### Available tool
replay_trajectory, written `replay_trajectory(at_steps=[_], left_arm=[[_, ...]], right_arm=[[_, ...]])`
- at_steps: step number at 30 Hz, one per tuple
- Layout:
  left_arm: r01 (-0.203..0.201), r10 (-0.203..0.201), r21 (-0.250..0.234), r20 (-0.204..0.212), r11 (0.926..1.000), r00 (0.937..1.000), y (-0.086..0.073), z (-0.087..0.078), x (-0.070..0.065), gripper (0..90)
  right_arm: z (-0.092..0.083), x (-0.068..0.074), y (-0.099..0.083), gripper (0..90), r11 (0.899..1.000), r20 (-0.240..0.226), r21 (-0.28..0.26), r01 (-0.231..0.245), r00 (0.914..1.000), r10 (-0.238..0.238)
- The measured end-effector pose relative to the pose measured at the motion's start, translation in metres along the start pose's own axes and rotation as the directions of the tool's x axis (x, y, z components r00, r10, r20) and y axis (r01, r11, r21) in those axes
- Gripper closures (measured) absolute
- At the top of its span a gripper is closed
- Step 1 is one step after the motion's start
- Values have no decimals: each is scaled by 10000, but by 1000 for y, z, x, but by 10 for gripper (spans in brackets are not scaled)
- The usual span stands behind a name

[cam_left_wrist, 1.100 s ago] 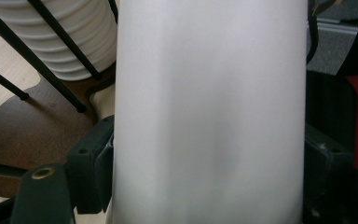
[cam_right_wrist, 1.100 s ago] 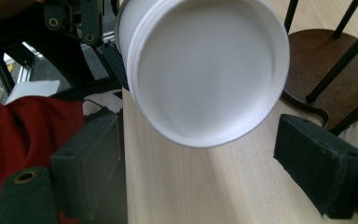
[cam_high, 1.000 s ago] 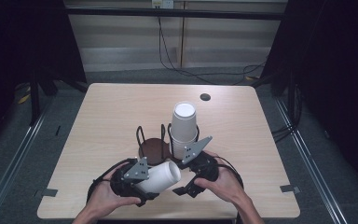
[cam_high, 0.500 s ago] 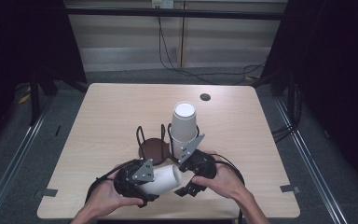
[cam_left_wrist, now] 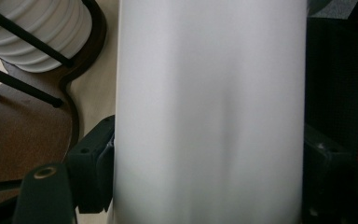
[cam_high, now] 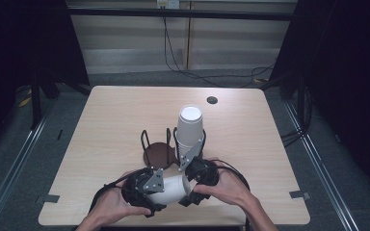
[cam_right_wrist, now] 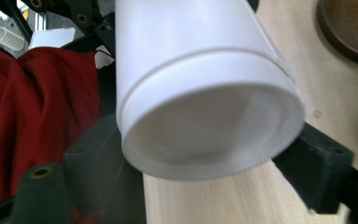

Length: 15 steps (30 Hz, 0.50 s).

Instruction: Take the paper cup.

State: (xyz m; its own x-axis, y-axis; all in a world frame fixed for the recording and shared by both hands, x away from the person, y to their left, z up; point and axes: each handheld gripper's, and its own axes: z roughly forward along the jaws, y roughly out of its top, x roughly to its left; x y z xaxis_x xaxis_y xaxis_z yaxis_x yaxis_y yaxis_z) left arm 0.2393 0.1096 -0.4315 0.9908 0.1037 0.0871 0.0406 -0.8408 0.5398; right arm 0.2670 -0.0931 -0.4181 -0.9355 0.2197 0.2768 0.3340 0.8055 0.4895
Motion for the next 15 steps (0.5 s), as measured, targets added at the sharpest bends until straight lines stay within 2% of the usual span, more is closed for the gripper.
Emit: replay_trajectory(at_steps=[5, 6, 15], left_arm=[[-317, 318, 233, -37, 9992, 9995, 3, 2, -3, 221], [-436, 436, 310, 3, 9986, 9990, 4, 2, -4, 221], [-583, 571, 413, 293, 9974, 9979, 9, 5, -8, 222]], right_arm=[[3, 0, 2, 186, 9999, -96, 24, 134, 9999, -134], [3, 1, 2, 181, 9998, -196, 187, -33, 9998, 36], [9, 2, 5, 174, 9984, -388, 550, 118, 9992, -96]])
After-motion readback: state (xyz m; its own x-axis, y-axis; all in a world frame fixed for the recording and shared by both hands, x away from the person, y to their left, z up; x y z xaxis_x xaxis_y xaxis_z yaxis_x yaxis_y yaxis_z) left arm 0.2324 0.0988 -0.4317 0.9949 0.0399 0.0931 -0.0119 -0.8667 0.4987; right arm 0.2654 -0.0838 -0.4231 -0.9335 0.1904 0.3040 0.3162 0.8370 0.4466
